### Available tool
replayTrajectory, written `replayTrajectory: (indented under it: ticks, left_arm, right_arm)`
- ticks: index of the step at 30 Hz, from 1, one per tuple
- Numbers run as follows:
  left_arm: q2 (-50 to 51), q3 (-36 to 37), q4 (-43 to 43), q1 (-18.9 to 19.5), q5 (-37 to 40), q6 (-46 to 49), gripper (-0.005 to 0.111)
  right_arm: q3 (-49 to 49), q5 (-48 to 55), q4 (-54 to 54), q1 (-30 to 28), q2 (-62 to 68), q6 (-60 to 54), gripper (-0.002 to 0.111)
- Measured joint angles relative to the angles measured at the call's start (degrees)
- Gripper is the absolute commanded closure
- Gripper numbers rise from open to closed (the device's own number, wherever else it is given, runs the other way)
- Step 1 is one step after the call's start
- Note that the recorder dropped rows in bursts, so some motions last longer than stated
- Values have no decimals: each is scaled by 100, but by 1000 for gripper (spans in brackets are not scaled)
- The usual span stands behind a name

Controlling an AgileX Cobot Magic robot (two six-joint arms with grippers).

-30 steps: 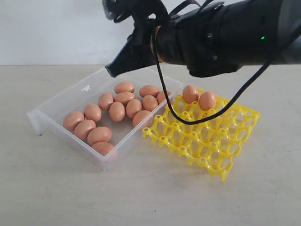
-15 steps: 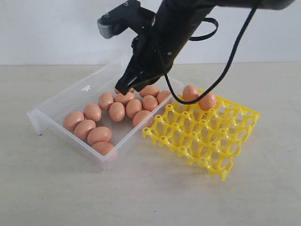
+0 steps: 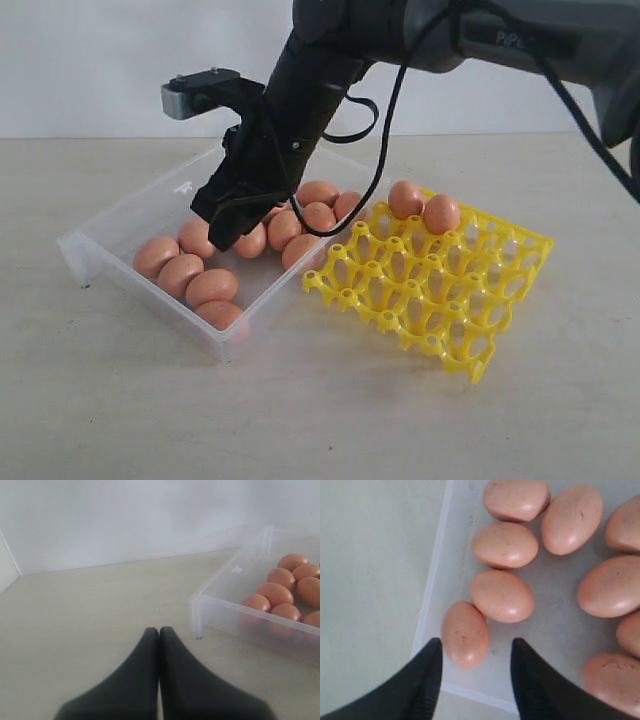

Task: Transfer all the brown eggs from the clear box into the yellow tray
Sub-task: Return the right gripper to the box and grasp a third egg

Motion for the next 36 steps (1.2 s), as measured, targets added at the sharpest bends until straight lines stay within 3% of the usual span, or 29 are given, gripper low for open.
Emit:
replayTrajectory:
  ticks: [4, 36]
  left_arm:
    - [0, 0, 0, 0, 0, 0, 111]
    - [0, 0, 0, 0, 0, 0, 111]
  right_arm:
    - [-22, -237, -10, 0, 230, 111, 46]
    - [-35, -417, -223, 417, 1078, -188, 46]
